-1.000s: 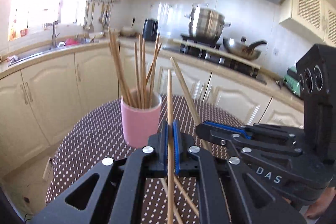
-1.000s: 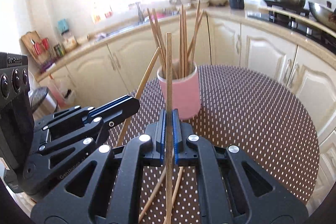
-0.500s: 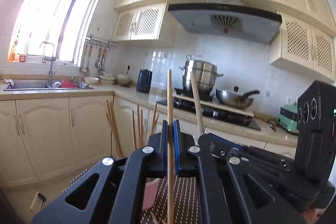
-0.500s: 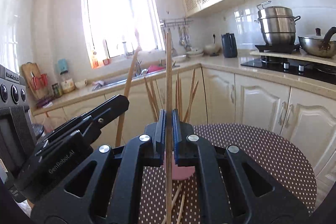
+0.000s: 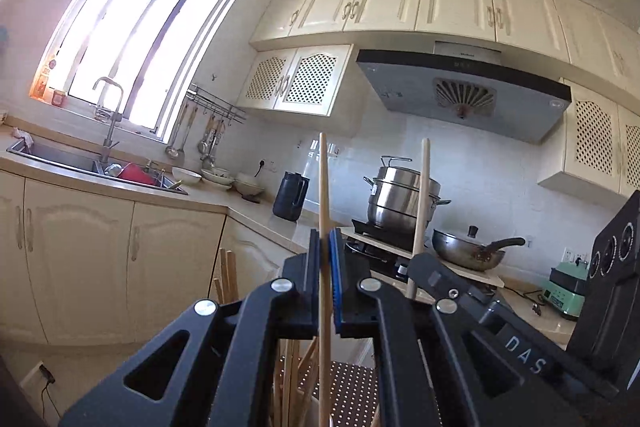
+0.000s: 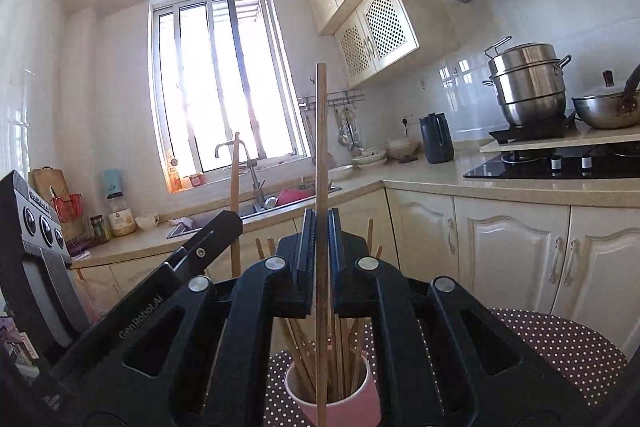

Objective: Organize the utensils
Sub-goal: 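Lower both chopsticks into the pink cup and open both tools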

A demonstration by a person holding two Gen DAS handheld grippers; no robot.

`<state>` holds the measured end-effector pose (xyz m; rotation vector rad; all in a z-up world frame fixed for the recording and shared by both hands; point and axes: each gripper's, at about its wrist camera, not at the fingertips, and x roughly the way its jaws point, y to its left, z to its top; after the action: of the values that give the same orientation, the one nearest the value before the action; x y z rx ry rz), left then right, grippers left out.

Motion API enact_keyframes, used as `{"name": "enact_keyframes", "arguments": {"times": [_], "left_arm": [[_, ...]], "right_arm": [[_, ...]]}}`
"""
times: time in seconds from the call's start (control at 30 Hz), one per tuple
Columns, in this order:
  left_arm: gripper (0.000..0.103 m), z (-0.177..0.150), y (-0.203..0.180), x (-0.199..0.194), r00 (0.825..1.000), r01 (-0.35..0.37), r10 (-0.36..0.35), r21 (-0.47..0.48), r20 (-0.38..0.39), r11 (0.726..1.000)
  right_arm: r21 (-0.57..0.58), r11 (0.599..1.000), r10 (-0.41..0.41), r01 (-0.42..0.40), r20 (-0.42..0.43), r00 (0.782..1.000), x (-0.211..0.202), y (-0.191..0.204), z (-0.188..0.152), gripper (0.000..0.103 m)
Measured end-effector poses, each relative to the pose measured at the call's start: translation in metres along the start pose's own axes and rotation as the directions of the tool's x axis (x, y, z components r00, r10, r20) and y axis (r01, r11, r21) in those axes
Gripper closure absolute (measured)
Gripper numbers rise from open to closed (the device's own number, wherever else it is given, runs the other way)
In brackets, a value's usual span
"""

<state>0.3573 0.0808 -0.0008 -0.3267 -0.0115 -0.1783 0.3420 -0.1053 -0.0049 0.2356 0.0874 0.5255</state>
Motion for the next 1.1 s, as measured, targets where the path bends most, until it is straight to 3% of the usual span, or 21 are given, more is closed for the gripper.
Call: {"name": "enact_keyframes", "arguments": {"times": [0.2, 0.37, 0.57, 0.87, 1.1], "left_arm": [[0.098, -0.001, 0.019, 0.018, 0.999, -0.032, 0.034, -0.062, 0.028, 0.998], [0.097, -0.011, 0.021, 0.028, 0.994, -0.095, 0.097, -0.037, 0.054, 0.995], [0.097, -0.02, 0.022, 0.033, 0.993, -0.107, 0.108, -0.014, 0.041, 0.994], [0.098, -0.032, 0.023, 0.024, 0.996, -0.081, 0.082, 0.015, -0.047, 0.997], [0.097, -0.048, 0.016, 0.014, 0.988, -0.068, 0.078, 0.072, -0.137, 0.995]], "right_arm": [[-0.028, 1.0, -0.008, 0.008, 0.02, 1.0, 0.022, 0.002, -0.007, 0.097], [-0.048, 0.999, -0.022, 0.022, 0.013, 1.0, 0.035, -0.001, -0.023, 0.097], [-0.039, 0.998, -0.042, 0.041, -0.013, 0.999, 0.041, -0.01, -0.037, 0.096], [-0.057, 0.998, -0.039, 0.035, -0.077, 0.996, 0.03, -0.011, -0.055, 0.096], [-0.065, 0.997, -0.054, 0.044, -0.158, 0.986, 0.022, -0.013, -0.072, 0.096]]}}
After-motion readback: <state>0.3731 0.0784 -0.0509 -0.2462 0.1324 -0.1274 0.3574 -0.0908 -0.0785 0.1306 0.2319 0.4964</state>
